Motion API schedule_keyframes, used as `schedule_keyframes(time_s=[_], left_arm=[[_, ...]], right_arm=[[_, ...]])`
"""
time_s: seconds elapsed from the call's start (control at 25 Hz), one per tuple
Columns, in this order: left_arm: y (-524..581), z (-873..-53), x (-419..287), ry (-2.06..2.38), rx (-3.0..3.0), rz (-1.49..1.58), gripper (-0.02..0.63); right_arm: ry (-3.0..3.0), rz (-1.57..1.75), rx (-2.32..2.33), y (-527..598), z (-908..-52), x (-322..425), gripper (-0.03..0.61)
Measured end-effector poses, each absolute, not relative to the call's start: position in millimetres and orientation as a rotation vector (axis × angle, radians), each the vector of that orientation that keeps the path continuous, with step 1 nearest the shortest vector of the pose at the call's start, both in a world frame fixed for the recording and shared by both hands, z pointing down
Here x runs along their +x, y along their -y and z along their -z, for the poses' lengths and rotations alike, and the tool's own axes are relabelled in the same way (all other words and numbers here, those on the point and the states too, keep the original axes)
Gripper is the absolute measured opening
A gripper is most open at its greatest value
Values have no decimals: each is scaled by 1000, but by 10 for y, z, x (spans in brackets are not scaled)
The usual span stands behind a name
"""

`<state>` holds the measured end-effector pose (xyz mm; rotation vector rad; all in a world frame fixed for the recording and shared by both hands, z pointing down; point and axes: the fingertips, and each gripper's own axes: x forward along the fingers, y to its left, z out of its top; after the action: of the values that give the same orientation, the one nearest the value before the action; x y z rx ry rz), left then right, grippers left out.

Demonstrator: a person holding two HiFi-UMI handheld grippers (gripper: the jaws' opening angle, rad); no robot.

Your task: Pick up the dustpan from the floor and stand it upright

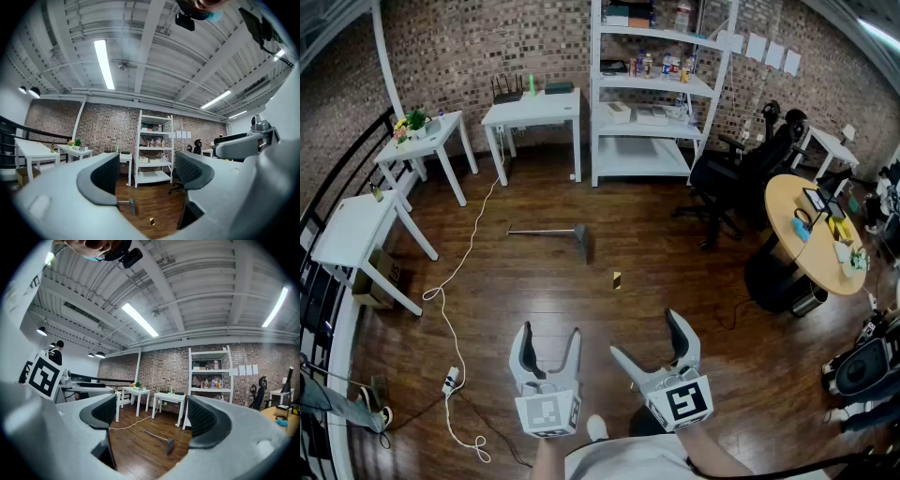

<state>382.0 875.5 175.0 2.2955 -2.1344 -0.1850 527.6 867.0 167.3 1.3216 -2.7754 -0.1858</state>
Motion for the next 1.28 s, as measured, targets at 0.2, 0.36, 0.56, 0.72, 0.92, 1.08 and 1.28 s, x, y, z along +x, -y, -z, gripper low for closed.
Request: schedule_keyframes(time_s=[0.2,0.36,0.56,0.72,0.92,1.08,1.28], left_arm=[[-8497,-1919,3688,2129,2269,199,411],[-8124,-1955,3603,2138,2261,180,449],[-7464,-1744,3496,2232,2233,133,471],[-6875,-1629,3409,2320,2231,111,482],[-6395,-1713,3391,2361,2163,66,481],[-6058,-1939,3329,2330,2119,24,482],[-5627,-2096,2995,2305,2104,12,480]], right_arm=[[2789,202,1300,-8406,-1719,5178,460],[2817,209,1289,-7917,-1751,5053,480],[2920,240,1250,-7114,-1524,4856,494],[2971,295,1287,-6440,-1328,4857,494],[2970,306,1221,-5883,-1492,4859,494],[2961,230,1141,-5522,-1758,4723,494],[2949,177,1142,-5092,-1909,4386,494]])
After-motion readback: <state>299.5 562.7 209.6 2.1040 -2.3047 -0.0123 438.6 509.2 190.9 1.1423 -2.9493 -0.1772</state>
